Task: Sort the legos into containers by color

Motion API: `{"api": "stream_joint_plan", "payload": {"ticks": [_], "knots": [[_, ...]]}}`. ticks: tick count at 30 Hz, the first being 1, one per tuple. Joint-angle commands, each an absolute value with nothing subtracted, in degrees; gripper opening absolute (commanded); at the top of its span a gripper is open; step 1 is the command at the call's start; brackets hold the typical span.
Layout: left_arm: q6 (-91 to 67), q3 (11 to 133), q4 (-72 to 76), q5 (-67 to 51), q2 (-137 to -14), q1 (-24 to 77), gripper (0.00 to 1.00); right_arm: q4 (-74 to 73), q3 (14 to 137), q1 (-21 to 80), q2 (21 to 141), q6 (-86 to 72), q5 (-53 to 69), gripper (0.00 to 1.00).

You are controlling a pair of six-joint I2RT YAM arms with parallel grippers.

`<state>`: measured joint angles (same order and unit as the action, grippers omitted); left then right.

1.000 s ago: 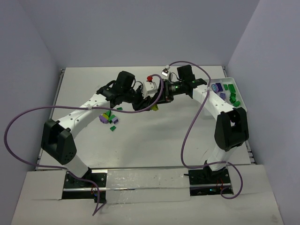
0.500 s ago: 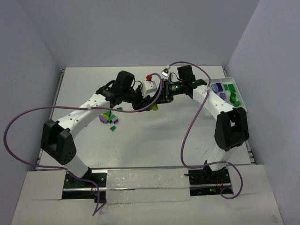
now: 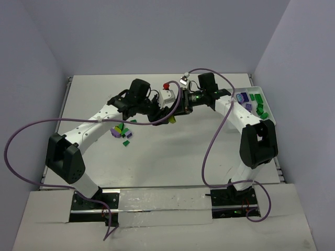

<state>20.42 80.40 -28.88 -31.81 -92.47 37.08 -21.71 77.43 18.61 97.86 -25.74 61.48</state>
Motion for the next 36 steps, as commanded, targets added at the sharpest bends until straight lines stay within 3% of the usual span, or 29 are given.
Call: {"api": "stream_joint_plan", "payload": {"ticks": [1,4,6,10,15,23,28,33,36], "knots": [[19.7,82.4,-23.6,-33.2,-91.8,37.4,0.53,-19.0,76.7,19.7,97.0,-26.6,65.6,0.00],[20.0,82.4,-23.6,-33.6,-91.8,37.4,0.47,-18.6,76.2,19.7,96.9,-26.8,65.7,0.00],[19.9,82.3,-23.3,-33.6,-91.8,37.4,0.17,-19.0,76.6,19.7,97.0,-26.5,65.8,0.00],[20.2,81.2,-23.6,-33.6,-91.6,37.4,0.00,-21.0,77.8,18.9,97.3,-24.3,65.0,0.00],[21.6,76.2,-24.1,-32.9,-89.4,37.3,0.00,-24.8,80.0,13.9,97.6,-20.2,63.2,0.00],[23.2,67.4,-23.0,-32.3,-87.3,36.1,0.00,-37.7,91.2,-3.0,102.1,-10.1,61.2,0.00],[21.1,69.0,-22.2,-30.7,-89.6,35.2,0.00,-50.6,103.3,-9.3,107.8,4.6,43.8,0.00],[17.3,74.1,-22.4,-28.7,-93.6,34.5,0.00,-51.7,107.1,-9.9,111.1,11.6,22.7,0.00],[16.7,75.4,-21.6,-28.6,-94.5,34.2,0.00,-51.5,108.2,-9.9,113.7,13.4,19.6,0.00]]}}
